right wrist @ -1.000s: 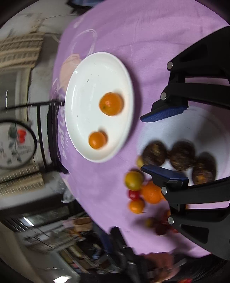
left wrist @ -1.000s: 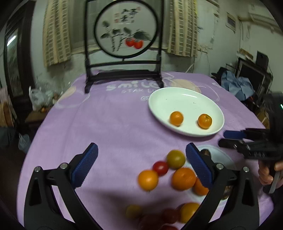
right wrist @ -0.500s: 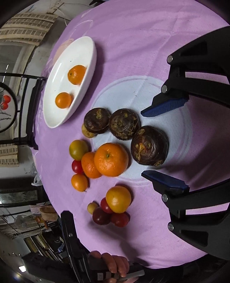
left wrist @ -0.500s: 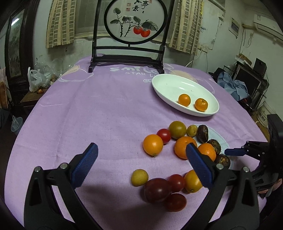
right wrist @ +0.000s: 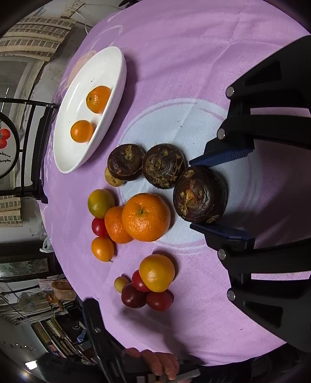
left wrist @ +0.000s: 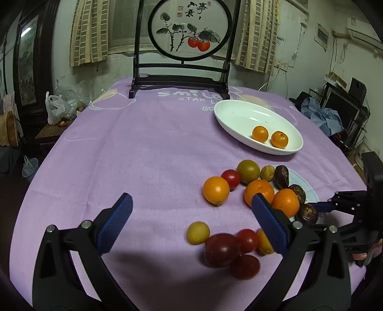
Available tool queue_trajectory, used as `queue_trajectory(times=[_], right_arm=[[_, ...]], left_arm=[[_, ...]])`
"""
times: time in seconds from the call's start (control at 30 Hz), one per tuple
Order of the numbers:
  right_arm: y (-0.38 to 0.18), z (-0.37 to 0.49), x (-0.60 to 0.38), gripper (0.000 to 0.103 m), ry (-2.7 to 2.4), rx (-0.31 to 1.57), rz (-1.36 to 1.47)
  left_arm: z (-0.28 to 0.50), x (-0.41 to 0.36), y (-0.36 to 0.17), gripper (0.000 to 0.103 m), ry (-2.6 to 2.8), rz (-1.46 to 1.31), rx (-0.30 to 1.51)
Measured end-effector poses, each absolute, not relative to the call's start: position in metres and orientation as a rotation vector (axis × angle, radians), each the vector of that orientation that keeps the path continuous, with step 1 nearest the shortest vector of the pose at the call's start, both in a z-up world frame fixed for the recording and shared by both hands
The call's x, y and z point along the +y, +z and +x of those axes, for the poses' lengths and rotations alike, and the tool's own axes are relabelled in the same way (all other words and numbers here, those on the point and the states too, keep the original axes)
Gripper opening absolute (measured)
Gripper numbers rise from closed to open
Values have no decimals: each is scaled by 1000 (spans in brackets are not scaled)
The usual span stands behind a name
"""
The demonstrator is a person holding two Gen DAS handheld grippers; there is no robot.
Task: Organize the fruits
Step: 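Grasp a dark brown fruit with the right tool while the left grasps a red tomato, then lower both held fruits onto the white plate and open both tools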
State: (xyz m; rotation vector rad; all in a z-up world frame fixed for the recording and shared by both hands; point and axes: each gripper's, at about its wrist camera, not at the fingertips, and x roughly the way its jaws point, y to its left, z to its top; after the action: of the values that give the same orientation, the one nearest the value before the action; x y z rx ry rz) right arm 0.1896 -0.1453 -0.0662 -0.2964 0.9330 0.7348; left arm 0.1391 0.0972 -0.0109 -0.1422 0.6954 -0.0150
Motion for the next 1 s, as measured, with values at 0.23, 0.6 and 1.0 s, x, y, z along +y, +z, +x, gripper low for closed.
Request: queue_trajectory(times=[0.23, 0.6, 1.0], right_arm=[[-65, 191, -150, 47, 729, 948, -257], [-65, 191, -151, 47, 716, 949, -254], [-65, 188, -151, 47, 711, 950, -259]], left_arm=[[93, 72, -19, 92, -180, -117, 731], [101, 28, -47, 53, -233, -12, 880], [111, 23, -50, 39, -167, 79, 876]])
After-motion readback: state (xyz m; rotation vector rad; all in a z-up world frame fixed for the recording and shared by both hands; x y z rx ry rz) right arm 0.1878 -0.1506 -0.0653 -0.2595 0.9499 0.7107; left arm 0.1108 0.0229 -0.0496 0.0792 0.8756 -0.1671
